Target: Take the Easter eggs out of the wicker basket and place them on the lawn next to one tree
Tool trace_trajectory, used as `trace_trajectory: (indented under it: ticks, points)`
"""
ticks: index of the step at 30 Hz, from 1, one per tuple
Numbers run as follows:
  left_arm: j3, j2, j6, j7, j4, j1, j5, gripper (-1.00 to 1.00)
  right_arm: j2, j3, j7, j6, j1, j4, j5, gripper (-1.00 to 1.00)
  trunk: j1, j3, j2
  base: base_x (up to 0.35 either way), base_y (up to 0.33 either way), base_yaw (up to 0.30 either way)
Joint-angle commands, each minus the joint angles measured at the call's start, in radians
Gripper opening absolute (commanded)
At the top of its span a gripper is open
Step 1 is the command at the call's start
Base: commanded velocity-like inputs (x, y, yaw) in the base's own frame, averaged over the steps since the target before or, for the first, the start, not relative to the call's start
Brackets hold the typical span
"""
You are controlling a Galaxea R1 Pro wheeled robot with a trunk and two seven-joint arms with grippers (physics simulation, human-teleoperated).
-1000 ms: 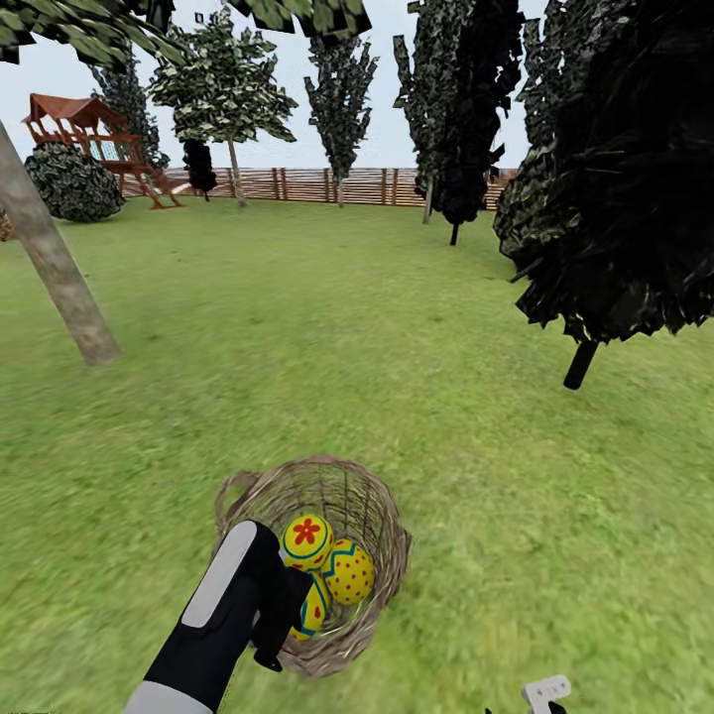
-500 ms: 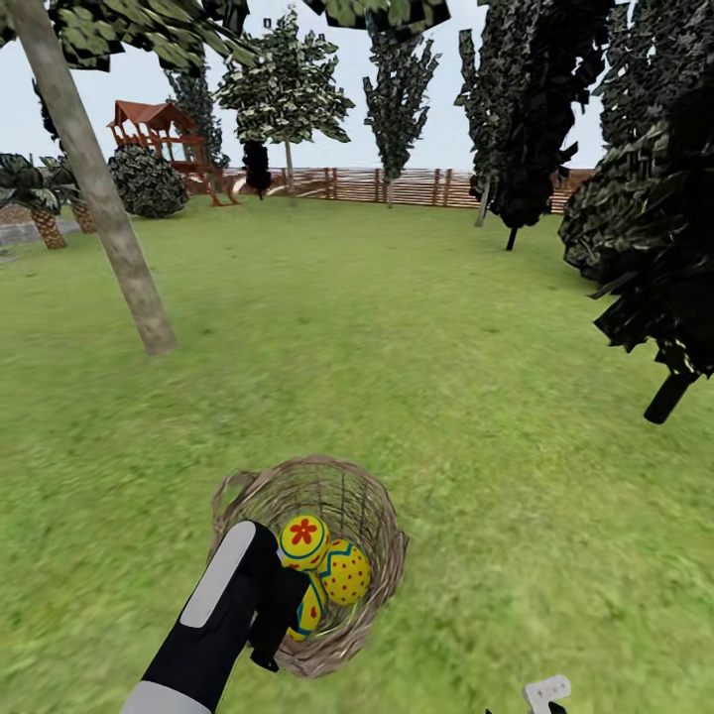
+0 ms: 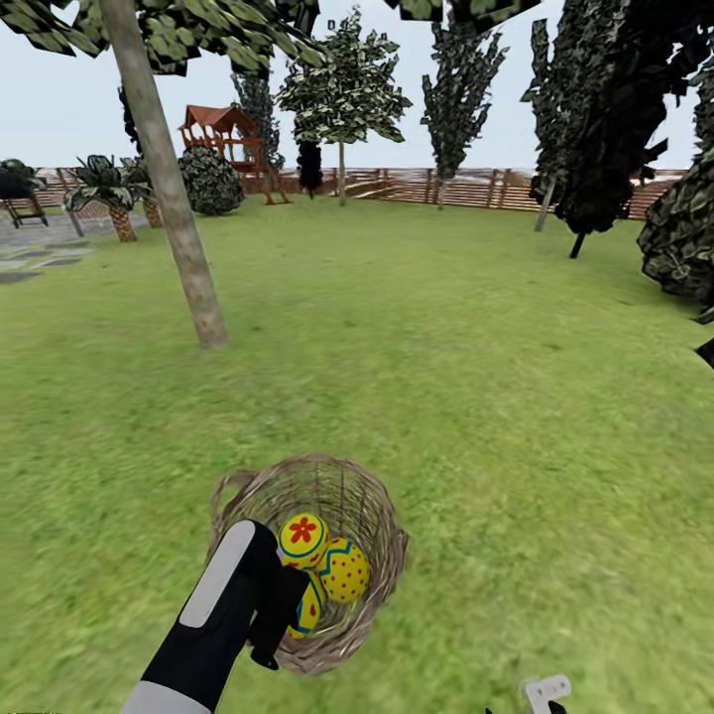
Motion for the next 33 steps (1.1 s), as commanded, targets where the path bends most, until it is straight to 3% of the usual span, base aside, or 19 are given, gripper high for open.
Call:
trace_trajectory:
  ticks: [1,25,33]
  points:
    - [0.0,0.0,0.015,0.004,0.0,-0.001,0.003,-1.0,0.0,0.0,0.001,-0.004,0.0,0.0,0.007,1.0,0.001,-0.002,-0.001,0.331,0.172,0.284]
    - [0.0,0.0,0.016,0.004,-0.002,-0.001,0.003,-1.0,0.0,0.0,0.001,-0.004,0.0,0.001,0.008,1.0,0.001,-0.01,-0.001,0.331,0.146,0.278]
    - [0.0,0.0,0.021,0.004,-0.002,-0.001,0.003,-1.0,0.0,0.002,0.001,-0.009,0.0,0.001,0.007,1.0,0.001,-0.005,-0.001,0.331,0.133,0.162]
